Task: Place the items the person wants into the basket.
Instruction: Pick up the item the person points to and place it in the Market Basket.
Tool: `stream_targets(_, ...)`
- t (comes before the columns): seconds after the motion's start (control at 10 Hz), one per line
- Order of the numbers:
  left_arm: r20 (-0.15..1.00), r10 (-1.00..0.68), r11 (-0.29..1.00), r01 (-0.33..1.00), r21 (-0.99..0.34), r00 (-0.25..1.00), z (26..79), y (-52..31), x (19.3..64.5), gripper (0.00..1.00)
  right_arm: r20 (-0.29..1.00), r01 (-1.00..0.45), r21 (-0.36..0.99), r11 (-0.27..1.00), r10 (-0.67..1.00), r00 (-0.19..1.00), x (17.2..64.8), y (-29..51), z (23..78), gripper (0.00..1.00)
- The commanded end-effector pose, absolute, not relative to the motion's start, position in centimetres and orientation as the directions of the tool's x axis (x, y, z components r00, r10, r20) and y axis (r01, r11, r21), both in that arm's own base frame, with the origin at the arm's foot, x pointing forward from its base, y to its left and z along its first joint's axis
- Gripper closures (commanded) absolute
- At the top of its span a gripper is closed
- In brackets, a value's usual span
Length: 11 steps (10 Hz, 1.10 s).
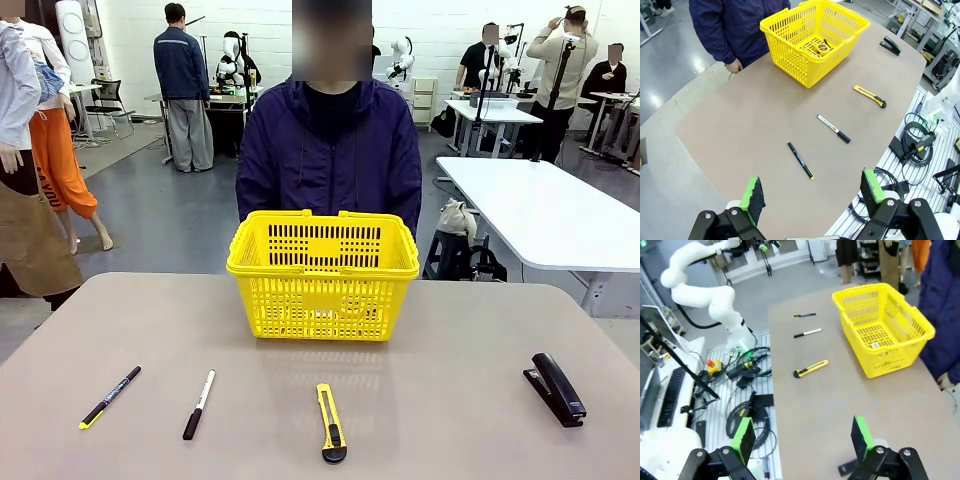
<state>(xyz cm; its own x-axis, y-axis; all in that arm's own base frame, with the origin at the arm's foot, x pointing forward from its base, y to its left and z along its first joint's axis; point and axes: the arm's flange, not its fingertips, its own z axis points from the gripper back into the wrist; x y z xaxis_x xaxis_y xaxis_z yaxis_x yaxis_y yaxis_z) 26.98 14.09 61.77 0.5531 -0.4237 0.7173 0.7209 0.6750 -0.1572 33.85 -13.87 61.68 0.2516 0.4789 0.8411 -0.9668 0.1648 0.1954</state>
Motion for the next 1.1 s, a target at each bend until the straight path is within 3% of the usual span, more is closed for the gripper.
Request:
stream_targets(0.0, 0.727, -0.428, 0.661, 0.735, -0.153, 0.537, 61.8, 14.2, 26.9, 0.0, 0.856, -0.969, 0.154, 0.192, 0.464, 0.228, 34.8, -14.6, 60.9, 0.0)
stream_targets(0.6, 0.727, -0.428, 0.661, 0.735, -0.153, 0.537, 61.8, 14.2, 26.9, 0.0, 0.841, -0.908, 0.146, 0.393, 0.434, 0.323, 34.0, -14.8, 60.1, 0.0)
stream_targets(0.7, 0.727, -0.428, 0.661, 0.735, -0.153, 0.537, 61.8, 14.2, 26.9, 0.0, 0.801, -0.84, 0.201, 0.504, 0.409, 0.437, 35.4, -12.6, 60.7, 0.0)
stream_targets(0.8, 0.727, -0.428, 0.661, 0.735, -0.153, 0.537, 61.8, 14.2, 26.9, 0.0, 0.84, -0.928, 0.142, 0.344, 0.454, 0.297, 34.4, -16.6, 60.5, 0.0)
stream_targets(1.0, 0.727, -0.428, 0.661, 0.735, -0.153, 0.537, 61.8, 14.2, 26.9, 0.0, 0.84, -0.928, 0.142, 0.344, 0.454, 0.297, 34.4, -16.6, 60.5, 0.0)
